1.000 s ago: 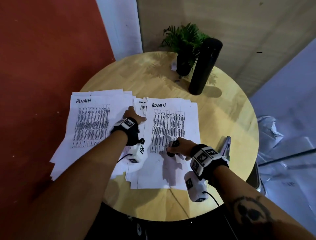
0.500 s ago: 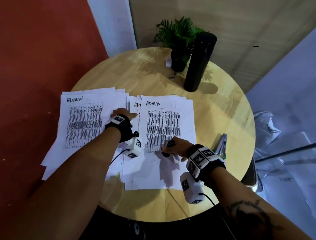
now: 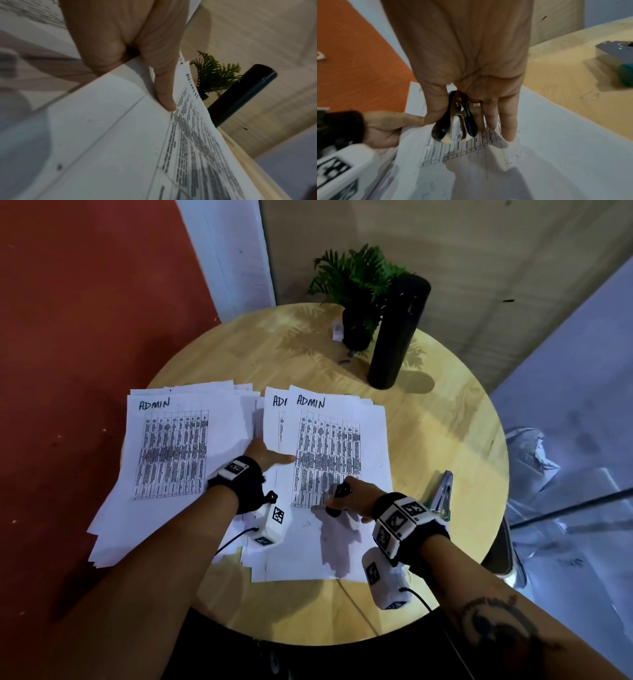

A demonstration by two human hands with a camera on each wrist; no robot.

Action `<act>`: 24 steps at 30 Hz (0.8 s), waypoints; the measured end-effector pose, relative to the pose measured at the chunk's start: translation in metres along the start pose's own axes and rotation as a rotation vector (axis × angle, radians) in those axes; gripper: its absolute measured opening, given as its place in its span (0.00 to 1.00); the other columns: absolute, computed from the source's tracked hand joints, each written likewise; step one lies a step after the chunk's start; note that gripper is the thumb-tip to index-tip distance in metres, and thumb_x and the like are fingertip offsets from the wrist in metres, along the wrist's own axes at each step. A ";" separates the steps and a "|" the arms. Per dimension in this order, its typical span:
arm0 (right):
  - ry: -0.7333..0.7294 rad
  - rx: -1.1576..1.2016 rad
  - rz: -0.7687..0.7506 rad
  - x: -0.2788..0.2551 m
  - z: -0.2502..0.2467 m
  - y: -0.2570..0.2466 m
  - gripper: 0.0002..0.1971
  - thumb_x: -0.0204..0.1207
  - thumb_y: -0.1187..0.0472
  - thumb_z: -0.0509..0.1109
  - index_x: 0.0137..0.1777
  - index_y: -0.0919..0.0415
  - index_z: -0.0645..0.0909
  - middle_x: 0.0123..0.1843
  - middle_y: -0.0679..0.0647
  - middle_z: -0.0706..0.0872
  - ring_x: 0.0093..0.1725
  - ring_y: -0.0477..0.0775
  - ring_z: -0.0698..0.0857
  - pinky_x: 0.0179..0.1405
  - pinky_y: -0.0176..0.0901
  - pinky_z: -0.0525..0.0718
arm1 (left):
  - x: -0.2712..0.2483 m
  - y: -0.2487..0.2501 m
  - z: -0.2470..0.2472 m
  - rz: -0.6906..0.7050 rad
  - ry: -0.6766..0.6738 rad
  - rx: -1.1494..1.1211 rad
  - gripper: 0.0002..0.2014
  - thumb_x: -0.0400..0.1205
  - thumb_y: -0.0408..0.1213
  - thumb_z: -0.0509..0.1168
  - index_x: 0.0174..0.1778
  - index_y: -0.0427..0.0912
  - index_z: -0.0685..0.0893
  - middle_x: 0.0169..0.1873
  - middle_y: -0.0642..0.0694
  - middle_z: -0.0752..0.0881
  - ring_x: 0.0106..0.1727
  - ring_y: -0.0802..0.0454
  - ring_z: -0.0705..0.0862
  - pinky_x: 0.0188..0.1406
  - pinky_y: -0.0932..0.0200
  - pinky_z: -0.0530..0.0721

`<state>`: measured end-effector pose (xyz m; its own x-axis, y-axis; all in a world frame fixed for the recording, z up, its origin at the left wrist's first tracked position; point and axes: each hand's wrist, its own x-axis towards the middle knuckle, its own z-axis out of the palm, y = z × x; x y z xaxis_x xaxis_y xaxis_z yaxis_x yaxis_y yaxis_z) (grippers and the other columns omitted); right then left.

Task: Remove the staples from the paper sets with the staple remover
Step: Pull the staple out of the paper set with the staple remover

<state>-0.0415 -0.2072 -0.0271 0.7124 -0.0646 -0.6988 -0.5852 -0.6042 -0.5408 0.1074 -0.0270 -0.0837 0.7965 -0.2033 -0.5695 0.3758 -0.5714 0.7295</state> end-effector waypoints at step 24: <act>0.890 -0.142 -0.774 -0.138 -0.155 -0.073 0.19 0.66 0.51 0.78 0.54 0.57 0.83 0.80 0.42 0.55 0.56 0.54 0.83 0.56 0.52 0.81 | -0.131 0.096 -0.052 0.533 0.208 -0.329 0.18 0.58 0.46 0.84 0.39 0.47 0.86 0.34 0.50 0.86 0.42 0.49 0.85 0.53 0.51 0.80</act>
<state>-0.0368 -0.2769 0.1810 0.9093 -0.1385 0.3925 0.1277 -0.8046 -0.5799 0.0637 -0.0137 0.0804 0.9761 -0.2139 -0.0374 0.0037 -0.1557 0.9878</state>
